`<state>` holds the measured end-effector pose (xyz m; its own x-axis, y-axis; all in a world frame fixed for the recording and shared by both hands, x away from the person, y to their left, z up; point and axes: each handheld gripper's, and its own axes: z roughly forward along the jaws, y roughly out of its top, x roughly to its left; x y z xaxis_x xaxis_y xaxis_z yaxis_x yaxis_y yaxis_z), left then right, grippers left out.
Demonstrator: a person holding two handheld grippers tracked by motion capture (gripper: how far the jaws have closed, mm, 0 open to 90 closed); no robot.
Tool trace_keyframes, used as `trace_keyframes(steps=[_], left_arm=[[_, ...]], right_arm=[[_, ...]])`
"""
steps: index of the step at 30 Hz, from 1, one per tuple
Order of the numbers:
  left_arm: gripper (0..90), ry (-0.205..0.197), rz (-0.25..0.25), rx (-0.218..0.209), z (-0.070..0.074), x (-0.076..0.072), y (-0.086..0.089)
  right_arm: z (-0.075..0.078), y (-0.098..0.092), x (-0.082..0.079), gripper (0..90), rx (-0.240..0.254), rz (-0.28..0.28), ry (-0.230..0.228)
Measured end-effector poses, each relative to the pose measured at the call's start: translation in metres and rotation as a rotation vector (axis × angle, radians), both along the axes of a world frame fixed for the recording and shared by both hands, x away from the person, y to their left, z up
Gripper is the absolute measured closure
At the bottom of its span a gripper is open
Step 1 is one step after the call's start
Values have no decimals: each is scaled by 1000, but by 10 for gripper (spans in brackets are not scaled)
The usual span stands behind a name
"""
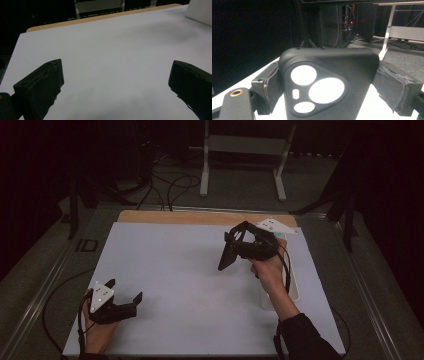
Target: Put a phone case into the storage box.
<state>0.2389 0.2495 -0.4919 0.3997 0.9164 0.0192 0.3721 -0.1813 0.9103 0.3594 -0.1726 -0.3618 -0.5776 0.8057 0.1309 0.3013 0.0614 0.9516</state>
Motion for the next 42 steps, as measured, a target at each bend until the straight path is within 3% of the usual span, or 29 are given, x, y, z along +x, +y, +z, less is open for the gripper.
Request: trace_keyframes(steps=[23, 42], left_arm=[[6, -4, 2, -12, 0, -2, 0], [6, -6, 3, -11, -1, -2, -1]], right_arm=[[3, -10, 14, 148, -46, -49, 1], [8, -24, 25, 148, -28, -110, 15]])
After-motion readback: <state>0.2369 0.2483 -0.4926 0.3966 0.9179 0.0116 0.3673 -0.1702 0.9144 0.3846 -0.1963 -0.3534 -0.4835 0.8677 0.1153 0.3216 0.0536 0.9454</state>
